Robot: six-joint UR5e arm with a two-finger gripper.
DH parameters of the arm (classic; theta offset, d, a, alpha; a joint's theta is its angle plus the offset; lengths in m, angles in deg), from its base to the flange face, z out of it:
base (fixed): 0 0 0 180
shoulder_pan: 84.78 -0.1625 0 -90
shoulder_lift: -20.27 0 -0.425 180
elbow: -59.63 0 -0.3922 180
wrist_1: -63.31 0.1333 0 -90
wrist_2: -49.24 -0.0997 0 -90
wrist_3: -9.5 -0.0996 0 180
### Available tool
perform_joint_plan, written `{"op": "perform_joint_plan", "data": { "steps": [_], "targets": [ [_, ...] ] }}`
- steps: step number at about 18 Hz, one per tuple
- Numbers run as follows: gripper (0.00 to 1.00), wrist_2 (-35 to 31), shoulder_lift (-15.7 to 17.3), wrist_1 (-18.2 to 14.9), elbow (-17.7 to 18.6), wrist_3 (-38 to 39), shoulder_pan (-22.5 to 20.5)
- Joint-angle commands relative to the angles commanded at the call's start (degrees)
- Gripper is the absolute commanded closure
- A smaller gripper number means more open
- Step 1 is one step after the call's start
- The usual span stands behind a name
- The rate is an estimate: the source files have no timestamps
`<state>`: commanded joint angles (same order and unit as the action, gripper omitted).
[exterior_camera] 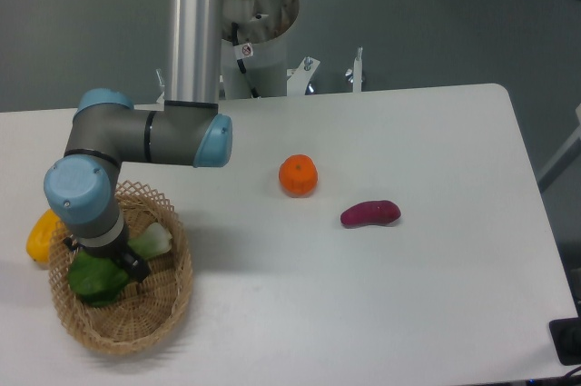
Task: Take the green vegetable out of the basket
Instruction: 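Lower the gripper onto the bok choy and close on it, then lift the bok choy out of the basket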
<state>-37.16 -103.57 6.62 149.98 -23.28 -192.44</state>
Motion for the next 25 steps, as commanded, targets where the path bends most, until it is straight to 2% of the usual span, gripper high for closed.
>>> {"op": "perform_joint_plan", "data": {
  "steps": [1,5,6,12,17,21,25],
  "targets": [
    [0.01,0.0,0.0,0.0,0.0,0.0,0.0],
    [0.64,0.6,1.0,-0.3,-0.2,0.1,0.0],
    [0.7,0.8,1.4,-0.4,-0.1,0.2,0.0],
    [0.72,1.8,4.5,-0.6,0.5,0.4,-0.4],
    [0.71,4.4,7.3,-0.9,0.2,0.4,-4.6],
    [0.71,5.2,10.5,-1.1,0.4,0.3,-10.4],
    [0.71,4.7,12.8,-1.0,0.4,-1.0,-18.3]
  ]
}}
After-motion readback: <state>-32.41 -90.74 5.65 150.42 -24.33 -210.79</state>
